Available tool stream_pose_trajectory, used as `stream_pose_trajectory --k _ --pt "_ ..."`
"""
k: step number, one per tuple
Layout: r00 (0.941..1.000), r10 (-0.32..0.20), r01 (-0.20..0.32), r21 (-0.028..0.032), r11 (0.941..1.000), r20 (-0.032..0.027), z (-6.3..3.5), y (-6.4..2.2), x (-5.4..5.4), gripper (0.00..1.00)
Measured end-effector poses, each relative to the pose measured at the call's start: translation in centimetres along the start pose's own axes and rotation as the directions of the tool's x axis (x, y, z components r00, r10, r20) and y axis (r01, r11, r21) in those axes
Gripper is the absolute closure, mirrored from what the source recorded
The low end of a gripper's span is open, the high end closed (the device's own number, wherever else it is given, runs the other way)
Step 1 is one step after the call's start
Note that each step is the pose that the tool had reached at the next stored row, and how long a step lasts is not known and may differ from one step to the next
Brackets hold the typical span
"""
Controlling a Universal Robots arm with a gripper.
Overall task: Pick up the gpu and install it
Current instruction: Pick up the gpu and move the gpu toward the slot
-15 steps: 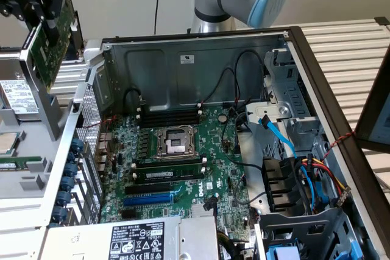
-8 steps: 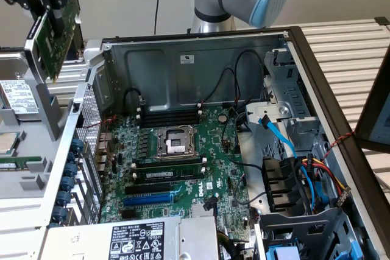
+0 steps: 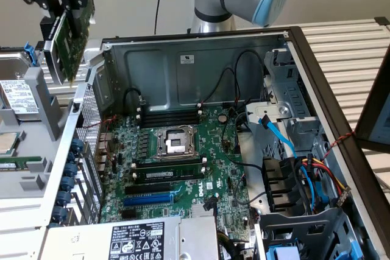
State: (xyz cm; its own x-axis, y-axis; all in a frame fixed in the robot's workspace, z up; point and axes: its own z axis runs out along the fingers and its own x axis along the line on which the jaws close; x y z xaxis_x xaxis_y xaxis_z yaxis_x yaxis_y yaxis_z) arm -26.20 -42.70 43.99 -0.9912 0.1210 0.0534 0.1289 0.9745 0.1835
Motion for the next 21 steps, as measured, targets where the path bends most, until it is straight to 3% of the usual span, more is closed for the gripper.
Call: stream_pose_trajectory --k 12,14,17,21 --pt "1.0000 0.001 -0.001 0.0027 1.0000 -0.0053 0.31 -0.20 -5.5 0.73" --pt "0.9999 0.002 -0.002 0.0039 1.0000 -0.0112 0.41 -0.16 -6.3 0.73" --pt "0.9996 0.005 -0.005 0.0057 1.0000 -0.0262 0.55 -0.25 -7.1 0.73" --pt "0.9994 0.007 -0.006 0.0068 1.0000 -0.0332 0.57 -0.42 -7.9 0.73"
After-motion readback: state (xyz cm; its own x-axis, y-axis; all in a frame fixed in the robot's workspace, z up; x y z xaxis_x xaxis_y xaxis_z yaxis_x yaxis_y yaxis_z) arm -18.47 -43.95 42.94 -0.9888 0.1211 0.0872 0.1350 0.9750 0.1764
